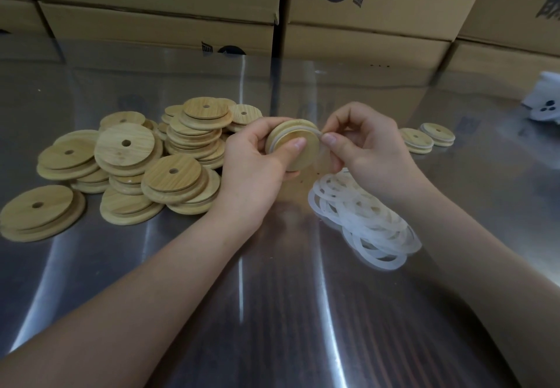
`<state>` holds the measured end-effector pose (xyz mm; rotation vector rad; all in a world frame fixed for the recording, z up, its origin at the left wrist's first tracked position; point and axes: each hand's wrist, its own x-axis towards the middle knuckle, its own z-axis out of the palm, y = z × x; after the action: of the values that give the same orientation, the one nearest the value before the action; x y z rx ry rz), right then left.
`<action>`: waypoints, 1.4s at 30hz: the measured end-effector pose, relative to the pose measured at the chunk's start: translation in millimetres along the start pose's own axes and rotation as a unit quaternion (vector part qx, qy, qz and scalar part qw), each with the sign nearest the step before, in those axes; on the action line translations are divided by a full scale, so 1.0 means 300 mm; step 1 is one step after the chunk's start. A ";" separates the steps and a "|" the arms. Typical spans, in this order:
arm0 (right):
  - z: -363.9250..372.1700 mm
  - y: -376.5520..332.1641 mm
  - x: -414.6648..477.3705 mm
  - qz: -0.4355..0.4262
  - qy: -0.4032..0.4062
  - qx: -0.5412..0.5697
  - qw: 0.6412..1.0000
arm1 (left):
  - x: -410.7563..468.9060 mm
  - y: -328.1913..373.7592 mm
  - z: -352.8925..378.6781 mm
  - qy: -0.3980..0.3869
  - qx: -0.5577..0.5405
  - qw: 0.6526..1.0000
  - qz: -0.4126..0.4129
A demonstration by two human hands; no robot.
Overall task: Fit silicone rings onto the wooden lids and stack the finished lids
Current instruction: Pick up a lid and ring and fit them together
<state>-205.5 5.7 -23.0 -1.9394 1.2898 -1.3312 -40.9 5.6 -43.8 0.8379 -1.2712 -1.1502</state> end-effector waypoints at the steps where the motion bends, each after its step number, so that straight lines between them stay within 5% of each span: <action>1: -0.001 0.000 0.001 0.003 -0.002 0.008 1.000 | 0.000 -0.001 0.000 0.000 0.003 1.000 0.004; 26: 0.002 0.014 0.005 0.039 0.016 0.080 0.996 | -0.002 -0.012 -0.010 -0.031 -0.005 0.999 -0.015; 36: -0.013 0.015 0.006 0.080 -0.020 0.089 0.993 | -0.005 -0.015 -0.009 -0.034 0.104 0.993 0.050; 42: -0.005 0.007 0.000 0.088 -0.011 0.122 0.989 | -0.006 0.003 -0.008 0.006 0.044 0.999 0.030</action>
<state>-207.8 4.8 -23.9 -1.6316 1.1954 -1.3086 -38.1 7.2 -43.9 0.8647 -1.3370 -1.0455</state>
